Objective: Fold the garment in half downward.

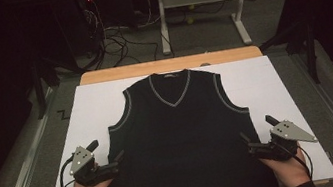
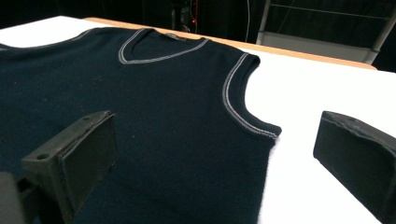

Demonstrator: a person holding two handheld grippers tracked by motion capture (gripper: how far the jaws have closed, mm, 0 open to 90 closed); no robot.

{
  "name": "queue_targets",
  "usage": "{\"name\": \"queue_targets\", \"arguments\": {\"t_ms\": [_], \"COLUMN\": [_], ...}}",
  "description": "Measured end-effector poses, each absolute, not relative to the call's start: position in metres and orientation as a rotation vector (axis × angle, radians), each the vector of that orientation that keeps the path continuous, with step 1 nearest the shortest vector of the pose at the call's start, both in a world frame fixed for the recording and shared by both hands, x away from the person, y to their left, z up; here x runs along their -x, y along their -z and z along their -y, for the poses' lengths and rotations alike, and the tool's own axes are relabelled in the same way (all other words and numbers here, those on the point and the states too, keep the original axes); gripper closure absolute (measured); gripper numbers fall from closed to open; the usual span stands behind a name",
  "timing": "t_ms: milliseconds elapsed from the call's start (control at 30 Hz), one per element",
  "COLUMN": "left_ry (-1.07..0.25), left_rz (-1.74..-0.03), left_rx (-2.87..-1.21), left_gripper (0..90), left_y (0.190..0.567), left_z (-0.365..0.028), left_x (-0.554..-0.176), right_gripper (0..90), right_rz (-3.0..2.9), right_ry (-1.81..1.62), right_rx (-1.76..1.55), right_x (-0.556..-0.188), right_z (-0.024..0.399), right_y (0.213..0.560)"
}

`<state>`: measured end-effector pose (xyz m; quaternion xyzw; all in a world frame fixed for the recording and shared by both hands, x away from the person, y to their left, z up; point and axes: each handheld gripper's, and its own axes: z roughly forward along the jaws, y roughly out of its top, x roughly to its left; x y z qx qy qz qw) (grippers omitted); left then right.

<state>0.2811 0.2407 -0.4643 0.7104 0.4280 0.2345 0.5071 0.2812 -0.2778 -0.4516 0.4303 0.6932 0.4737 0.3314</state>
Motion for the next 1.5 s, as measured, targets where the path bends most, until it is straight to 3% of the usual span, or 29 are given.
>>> {"name": "queue_targets", "arguments": {"t_ms": [867,1167,1500], "left_ry": [-0.509,-0.532,-0.439], "left_rz": [-1.007,-1.080,-1.220], "left_rx": [-1.708,-1.715,-1.787], "left_gripper": [0.0,0.0,0.7], "left_y": [0.461,0.460,0.460], "left_z": [-0.234,-0.240,-0.254], "left_x": [-0.282,-0.287,-0.291], "right_gripper": [0.2,0.2,3.0], "right_rz": [-1.780,-1.806,-1.882], "right_ry": [-1.299,-1.269,-1.166], "right_rx": [-1.103,-1.101,-1.213], "right_x": [-0.284,-0.289,-0.292], "right_z": [0.275,0.276,0.284], "right_y": [0.446,0.448,0.446]}}
